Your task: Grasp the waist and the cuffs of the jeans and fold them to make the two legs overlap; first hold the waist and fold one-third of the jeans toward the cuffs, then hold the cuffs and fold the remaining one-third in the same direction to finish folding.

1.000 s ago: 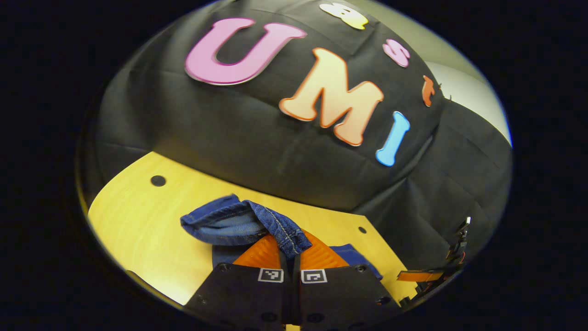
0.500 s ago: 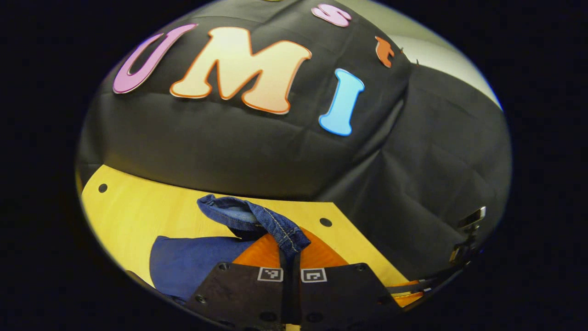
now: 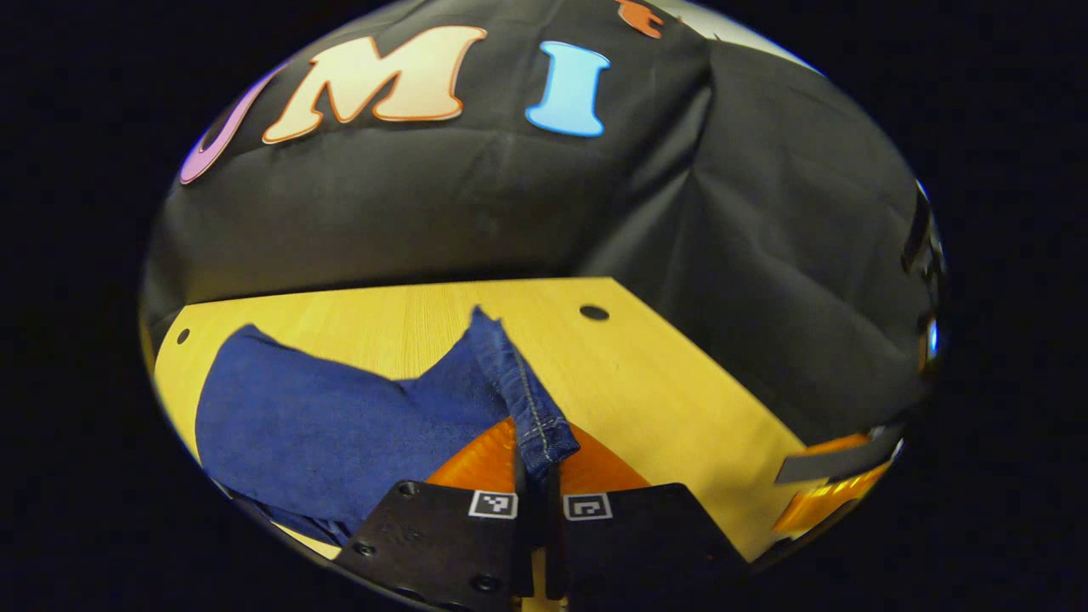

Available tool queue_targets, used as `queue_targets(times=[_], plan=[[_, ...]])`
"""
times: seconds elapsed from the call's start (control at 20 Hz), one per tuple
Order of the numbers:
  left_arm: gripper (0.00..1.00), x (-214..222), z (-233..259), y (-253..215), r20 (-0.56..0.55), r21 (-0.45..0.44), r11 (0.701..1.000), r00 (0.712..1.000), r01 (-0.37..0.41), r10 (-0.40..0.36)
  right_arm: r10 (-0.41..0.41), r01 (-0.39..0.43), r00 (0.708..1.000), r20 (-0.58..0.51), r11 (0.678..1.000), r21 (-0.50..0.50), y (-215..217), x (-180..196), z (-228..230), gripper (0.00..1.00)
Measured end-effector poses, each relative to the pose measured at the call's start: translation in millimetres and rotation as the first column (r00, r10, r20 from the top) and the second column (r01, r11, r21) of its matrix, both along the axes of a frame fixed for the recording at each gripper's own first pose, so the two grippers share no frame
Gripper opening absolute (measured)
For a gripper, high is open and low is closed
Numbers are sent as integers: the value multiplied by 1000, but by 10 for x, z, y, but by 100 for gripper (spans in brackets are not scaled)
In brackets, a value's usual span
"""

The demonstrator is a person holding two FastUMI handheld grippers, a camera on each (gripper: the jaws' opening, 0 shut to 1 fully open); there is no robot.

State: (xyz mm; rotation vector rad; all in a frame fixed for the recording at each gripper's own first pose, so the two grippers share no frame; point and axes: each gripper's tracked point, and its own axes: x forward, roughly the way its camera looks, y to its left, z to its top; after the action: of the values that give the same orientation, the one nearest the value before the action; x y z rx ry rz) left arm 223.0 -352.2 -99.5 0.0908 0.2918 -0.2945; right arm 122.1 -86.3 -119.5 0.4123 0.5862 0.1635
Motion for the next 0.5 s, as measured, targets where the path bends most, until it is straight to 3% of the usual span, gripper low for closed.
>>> queue_targets(times=[0.05, 0.15, 0.25, 0.5], plan=[[7, -36, -110, -57, -24, 6, 1000, 999, 30, -29, -4, 4, 1000, 0, 1000, -7, -10, -5, -3, 82], [51, -227, -113, -99, -9, -8, 997, 997, 74, -74, -12, 12, 1000, 6, 1000, -24, -13, -29, 12, 82], [96, -379, 111, 15, 38, -4, 998, 997, 63, -63, -19, 20, 1000, 14, 999, -43, 39, -39, 42, 82], [95, -984, 658, 809, 126, -37, 998, 991, -48, 53, -35, 39, 997, 62, 997, -68, 396, -53, 217, 82]])
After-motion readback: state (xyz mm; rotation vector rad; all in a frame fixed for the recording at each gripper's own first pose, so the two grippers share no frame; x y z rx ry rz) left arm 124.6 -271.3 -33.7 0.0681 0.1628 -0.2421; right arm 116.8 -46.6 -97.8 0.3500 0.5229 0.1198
